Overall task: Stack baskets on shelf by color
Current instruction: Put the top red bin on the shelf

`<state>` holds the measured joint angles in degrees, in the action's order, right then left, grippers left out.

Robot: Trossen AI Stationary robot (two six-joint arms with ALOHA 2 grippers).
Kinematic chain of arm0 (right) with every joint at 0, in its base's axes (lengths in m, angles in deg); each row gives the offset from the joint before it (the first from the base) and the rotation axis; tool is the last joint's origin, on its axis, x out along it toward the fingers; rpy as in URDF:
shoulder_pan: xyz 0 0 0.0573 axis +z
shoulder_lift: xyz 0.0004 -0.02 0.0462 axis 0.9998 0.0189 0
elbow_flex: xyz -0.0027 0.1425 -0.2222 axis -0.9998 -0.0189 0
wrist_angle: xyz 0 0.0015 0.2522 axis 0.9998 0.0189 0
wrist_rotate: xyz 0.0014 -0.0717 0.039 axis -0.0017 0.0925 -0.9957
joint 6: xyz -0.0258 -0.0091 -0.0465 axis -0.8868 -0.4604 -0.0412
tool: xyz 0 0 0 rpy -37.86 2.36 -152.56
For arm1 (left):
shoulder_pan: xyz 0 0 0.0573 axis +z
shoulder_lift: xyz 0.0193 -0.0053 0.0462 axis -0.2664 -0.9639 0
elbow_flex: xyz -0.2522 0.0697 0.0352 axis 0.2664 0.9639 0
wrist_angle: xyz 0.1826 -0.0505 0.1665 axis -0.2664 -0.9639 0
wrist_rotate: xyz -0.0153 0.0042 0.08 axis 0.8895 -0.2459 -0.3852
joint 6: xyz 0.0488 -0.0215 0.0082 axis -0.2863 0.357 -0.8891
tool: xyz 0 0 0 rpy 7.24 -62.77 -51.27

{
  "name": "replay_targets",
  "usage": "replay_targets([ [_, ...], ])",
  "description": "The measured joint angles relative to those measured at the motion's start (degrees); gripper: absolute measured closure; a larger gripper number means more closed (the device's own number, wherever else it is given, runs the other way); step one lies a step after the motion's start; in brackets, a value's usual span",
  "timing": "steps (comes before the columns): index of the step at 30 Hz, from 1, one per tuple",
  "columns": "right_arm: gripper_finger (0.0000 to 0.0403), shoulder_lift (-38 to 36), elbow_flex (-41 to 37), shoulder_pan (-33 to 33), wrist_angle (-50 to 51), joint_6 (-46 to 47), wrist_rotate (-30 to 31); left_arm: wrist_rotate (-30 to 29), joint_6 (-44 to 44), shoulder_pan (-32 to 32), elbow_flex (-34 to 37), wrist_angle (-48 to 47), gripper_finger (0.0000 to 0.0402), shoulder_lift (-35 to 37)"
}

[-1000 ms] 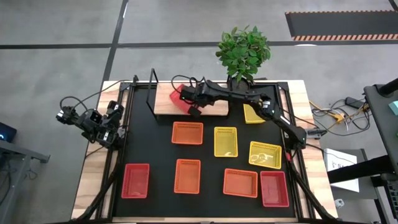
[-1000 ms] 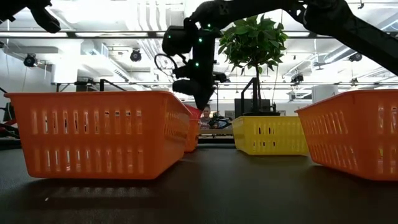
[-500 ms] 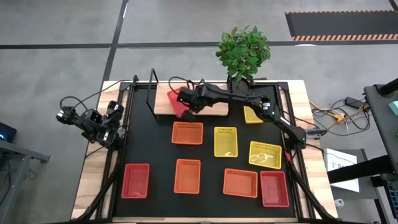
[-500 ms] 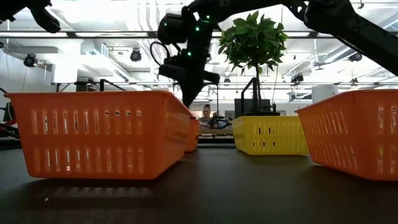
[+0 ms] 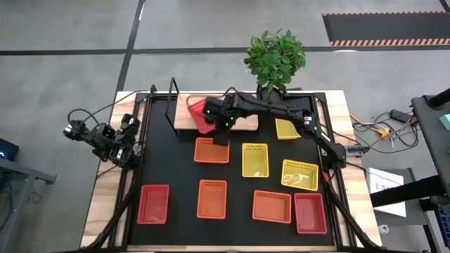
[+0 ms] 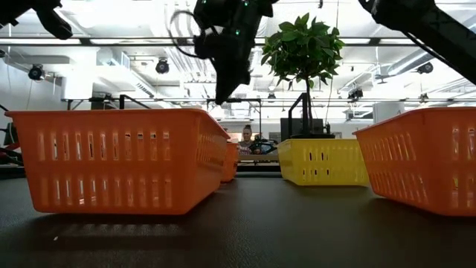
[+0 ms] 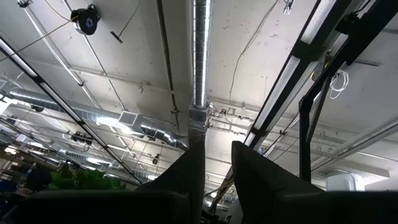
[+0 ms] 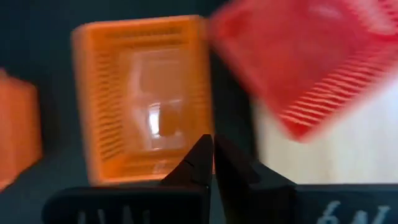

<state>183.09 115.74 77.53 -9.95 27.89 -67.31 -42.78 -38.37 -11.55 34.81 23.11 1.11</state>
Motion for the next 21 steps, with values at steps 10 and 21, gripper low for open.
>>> replay_targets([
  [10, 0.0394, 5.81, -0.33, 3.74, -13.41, -5.37, 3.44, 0.00, 0.02, -0.02, 0.02, 0.02, 0.0339, -0.09],
  [21, 0.0394, 8.00, -0.30, 3.38, -25.24, -11.25, 17.31, 0.00, 0.28, -0.02, 0.01, 0.02, 0.0339, -0.15],
])
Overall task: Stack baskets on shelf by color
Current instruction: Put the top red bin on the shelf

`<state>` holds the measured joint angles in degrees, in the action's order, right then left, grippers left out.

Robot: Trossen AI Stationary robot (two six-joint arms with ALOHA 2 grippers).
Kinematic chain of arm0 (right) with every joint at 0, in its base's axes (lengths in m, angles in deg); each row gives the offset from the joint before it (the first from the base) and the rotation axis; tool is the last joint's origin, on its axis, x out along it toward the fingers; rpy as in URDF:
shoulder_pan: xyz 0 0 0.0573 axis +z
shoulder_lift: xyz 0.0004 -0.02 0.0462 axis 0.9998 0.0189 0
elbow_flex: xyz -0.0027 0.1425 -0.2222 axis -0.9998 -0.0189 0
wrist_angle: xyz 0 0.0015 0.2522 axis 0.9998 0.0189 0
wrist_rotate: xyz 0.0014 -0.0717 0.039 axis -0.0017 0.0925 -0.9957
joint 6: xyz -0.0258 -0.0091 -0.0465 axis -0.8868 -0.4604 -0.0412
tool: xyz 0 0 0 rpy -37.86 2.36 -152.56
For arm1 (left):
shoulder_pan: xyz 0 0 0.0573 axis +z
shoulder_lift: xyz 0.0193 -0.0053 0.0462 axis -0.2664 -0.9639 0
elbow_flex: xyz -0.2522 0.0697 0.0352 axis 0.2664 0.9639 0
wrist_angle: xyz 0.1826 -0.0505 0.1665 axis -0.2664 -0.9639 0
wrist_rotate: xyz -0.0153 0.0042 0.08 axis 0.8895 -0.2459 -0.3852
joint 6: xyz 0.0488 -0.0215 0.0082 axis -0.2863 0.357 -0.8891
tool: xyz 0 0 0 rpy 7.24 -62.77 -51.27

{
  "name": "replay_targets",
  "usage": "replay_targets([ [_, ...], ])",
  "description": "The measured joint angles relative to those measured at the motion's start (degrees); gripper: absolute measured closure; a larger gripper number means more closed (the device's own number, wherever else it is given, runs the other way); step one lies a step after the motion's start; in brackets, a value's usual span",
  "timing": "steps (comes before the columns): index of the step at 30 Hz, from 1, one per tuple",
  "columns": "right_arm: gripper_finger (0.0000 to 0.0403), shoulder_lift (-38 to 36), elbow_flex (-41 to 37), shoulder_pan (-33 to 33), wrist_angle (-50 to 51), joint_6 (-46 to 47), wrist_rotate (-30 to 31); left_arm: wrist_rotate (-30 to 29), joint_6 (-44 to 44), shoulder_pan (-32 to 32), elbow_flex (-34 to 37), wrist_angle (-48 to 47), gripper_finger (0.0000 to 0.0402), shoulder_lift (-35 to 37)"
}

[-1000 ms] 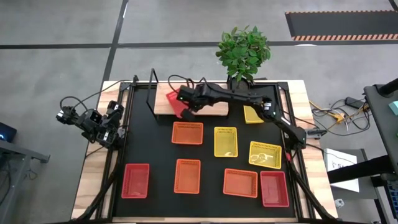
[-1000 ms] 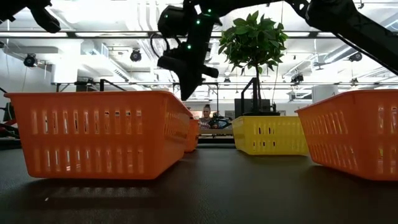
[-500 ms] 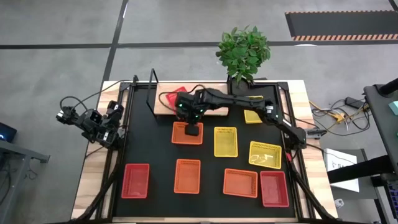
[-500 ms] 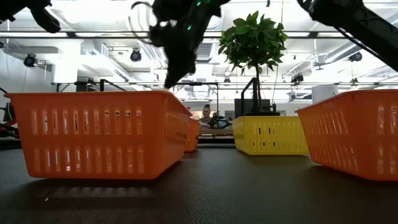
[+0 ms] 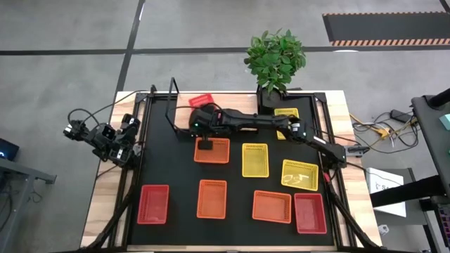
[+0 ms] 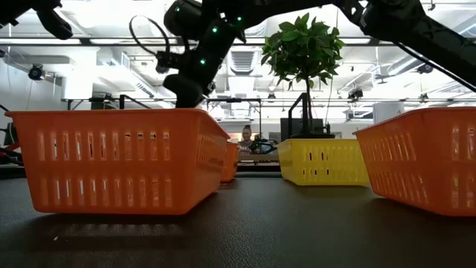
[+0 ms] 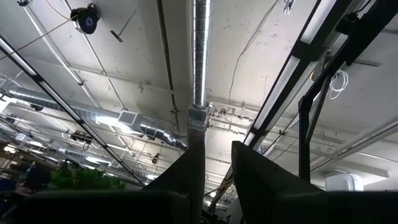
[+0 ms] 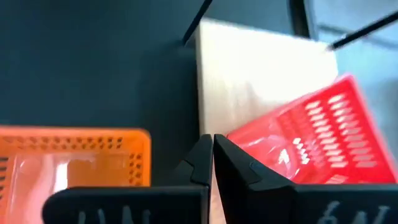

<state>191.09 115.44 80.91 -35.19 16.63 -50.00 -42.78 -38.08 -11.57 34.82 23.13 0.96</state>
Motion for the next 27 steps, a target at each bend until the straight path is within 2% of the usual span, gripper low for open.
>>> replay_targets([
  [7, 0.0394, -3.53, 0.21, -0.01, 2.88, -1.56, 0.03, 0.00, 0.00, 0.02, -0.01, 0.00, 0.0339, -0.04],
  [10, 0.0394, -4.96, 0.41, -0.81, 10.22, -1.03, 0.33, 0.00, 0.00, -0.01, 0.01, -0.02, 0.0339, -0.04],
  [15, 0.0394, -5.29, 0.15, -3.82, 23.31, 2.78, 4.96, 0.00, -0.02, 0.02, 0.02, -0.10, 0.0339, -0.11],
  [21, 0.0394, -4.06, -0.44, -7.18, 23.34, 3.89, 4.56, 0.00, -0.07, 0.01, 0.00, -0.36, 0.0339, -0.09],
  [27, 0.0394, -1.67, -0.58, -9.71, 18.01, 3.88, 3.58, 0.00, -0.07, 0.02, -0.01, -0.35, 0.0339, 0.00],
])
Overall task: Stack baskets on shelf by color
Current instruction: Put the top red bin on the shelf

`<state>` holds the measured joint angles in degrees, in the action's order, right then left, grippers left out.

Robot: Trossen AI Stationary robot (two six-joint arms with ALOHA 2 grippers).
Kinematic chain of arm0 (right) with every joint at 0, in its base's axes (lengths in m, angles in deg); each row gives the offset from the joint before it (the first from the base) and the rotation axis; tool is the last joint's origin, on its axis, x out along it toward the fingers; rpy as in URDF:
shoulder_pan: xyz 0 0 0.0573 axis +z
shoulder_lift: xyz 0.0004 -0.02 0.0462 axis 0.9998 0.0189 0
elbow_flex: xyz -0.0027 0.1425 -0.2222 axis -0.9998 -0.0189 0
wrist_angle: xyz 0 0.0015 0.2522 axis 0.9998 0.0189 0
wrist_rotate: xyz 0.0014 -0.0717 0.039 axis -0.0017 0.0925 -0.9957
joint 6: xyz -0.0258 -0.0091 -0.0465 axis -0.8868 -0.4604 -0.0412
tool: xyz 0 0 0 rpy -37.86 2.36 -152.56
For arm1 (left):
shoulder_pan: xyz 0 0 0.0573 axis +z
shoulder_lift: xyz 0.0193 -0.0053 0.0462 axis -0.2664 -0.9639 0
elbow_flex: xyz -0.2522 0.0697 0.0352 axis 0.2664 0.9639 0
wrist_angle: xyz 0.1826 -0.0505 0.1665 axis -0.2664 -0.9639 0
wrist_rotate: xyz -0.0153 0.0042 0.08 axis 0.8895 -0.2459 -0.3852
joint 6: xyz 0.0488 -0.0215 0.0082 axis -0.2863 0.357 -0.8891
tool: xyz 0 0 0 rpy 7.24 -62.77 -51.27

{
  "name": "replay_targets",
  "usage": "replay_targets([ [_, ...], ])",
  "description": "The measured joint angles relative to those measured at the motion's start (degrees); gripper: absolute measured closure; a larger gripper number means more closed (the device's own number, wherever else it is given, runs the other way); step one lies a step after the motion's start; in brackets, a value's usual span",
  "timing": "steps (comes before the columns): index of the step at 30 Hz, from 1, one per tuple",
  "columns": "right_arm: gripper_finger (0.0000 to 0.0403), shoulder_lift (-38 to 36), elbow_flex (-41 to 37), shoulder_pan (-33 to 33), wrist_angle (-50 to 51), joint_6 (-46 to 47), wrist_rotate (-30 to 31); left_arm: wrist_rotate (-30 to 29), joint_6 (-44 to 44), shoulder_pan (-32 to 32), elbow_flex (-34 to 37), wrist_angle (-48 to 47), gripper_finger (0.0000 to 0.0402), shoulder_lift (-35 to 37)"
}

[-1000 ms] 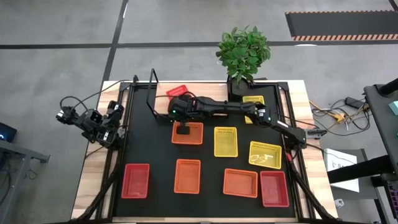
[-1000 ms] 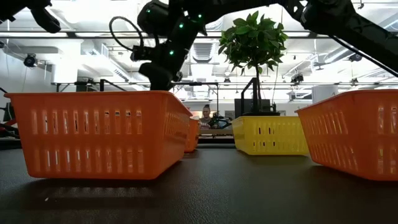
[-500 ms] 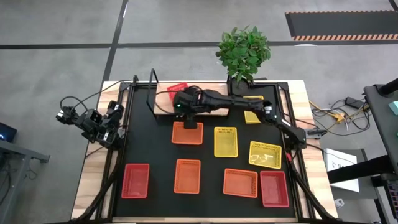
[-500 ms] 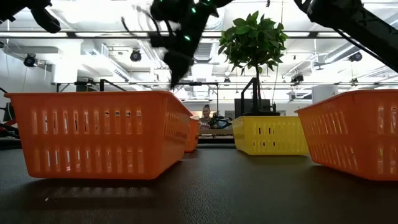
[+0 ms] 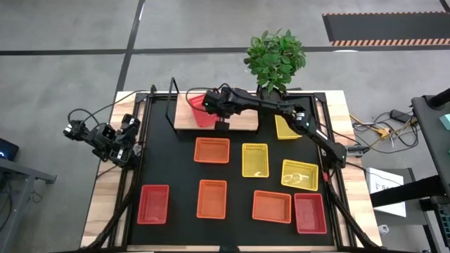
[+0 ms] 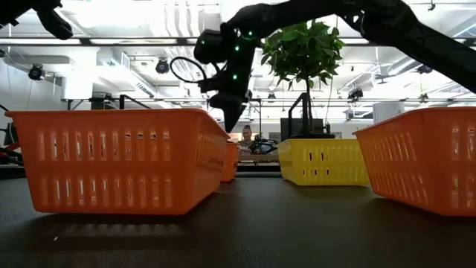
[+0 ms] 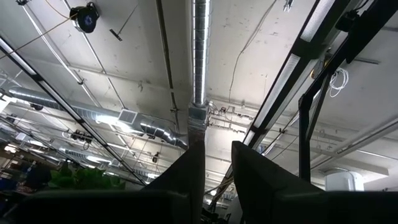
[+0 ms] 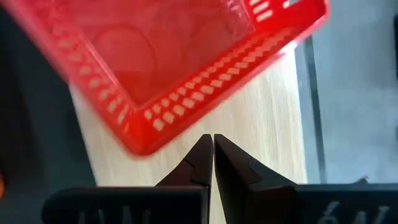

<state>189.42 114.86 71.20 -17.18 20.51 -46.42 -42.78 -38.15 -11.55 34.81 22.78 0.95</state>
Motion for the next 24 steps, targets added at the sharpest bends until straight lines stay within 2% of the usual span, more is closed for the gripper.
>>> replay_targets([
  [5, 0.0394, 1.34, -0.06, 0.02, -4.20, -0.02, -8.51, 0.00, -0.02, 0.00, 0.00, 0.15, 0.0339, 0.00],
  [8, 0.0394, 1.16, 0.12, 0.71, -7.58, -1.38, -7.87, 0.00, -0.02, 0.00, 0.00, 0.13, 0.0339, 0.00],
  [16, 0.0394, 1.26, 0.64, 0.77, -6.48, -2.85, -7.00, 0.00, -0.02, 0.00, 0.01, 0.16, 0.0339, 0.03],
  [24, 0.0394, 3.15, 0.60, 0.82, -15.57, -4.75, -7.06, 0.00, -0.02, 0.00, 0.01, 0.17, 0.0339, 0.03],
])
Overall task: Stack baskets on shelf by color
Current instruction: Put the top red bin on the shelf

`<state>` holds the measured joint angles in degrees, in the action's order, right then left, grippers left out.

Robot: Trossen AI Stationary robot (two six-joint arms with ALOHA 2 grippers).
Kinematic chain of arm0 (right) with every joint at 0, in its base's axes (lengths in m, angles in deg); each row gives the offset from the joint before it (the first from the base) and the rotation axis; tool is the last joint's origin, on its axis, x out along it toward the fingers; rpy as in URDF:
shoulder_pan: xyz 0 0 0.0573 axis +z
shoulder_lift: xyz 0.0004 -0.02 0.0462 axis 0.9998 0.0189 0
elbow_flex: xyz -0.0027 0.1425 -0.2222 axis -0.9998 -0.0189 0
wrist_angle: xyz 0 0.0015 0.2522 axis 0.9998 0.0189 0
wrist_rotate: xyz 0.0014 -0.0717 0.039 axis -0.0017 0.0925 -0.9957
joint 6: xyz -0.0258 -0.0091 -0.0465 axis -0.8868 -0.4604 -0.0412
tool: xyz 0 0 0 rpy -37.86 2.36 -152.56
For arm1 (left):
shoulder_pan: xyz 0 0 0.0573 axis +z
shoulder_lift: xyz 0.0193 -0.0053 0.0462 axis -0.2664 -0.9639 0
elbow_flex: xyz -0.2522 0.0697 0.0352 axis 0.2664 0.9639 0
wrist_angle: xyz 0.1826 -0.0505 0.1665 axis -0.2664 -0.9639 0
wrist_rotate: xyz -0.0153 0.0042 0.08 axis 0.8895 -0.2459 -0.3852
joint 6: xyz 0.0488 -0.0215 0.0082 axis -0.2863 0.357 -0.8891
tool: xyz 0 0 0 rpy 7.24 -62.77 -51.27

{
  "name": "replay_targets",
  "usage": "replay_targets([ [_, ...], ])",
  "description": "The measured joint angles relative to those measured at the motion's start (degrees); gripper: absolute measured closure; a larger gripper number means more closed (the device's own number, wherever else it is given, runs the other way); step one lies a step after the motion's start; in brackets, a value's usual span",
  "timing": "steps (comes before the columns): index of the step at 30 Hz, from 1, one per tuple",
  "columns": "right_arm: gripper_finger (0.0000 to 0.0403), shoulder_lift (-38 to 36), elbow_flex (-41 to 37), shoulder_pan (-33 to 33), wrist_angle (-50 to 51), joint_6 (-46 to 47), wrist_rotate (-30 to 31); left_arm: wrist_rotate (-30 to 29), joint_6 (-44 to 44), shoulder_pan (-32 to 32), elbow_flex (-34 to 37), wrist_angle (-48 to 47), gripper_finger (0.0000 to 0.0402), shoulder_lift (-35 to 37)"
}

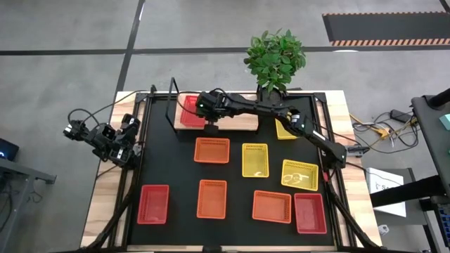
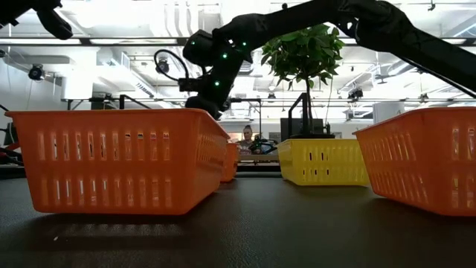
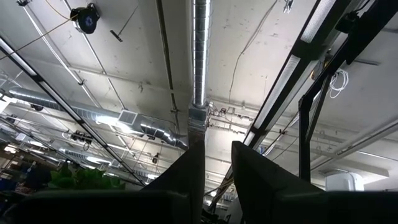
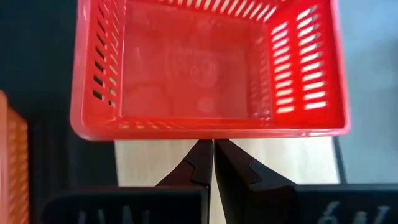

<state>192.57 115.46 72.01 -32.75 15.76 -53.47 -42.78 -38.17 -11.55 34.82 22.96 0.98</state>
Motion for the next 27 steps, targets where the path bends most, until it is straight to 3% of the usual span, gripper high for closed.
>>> replay_targets([
  [10, 0.0394, 0.15, 0.00, 0.02, -1.82, -1.34, 0.47, 0.00, 0.00, 0.00, 0.00, 0.20, 0.0339, 0.02],
  [17, 0.0394, 1.37, -0.31, -0.87, -12.15, -6.37, 1.54, 0.00, 0.00, 0.00, -0.01, 0.22, 0.0339, 0.02],
  [20, 0.0394, 1.36, -0.31, -1.11, -11.23, -6.89, 5.29, 0.00, 0.00, 0.00, 0.00, 0.25, 0.0339, 0.02],
  [27, 0.0394, 0.76, -0.11, -1.14, -9.74, -5.99, 3.54, 0.00, -0.15, 0.00, 0.01, 0.26, 0.0339, 0.02],
])
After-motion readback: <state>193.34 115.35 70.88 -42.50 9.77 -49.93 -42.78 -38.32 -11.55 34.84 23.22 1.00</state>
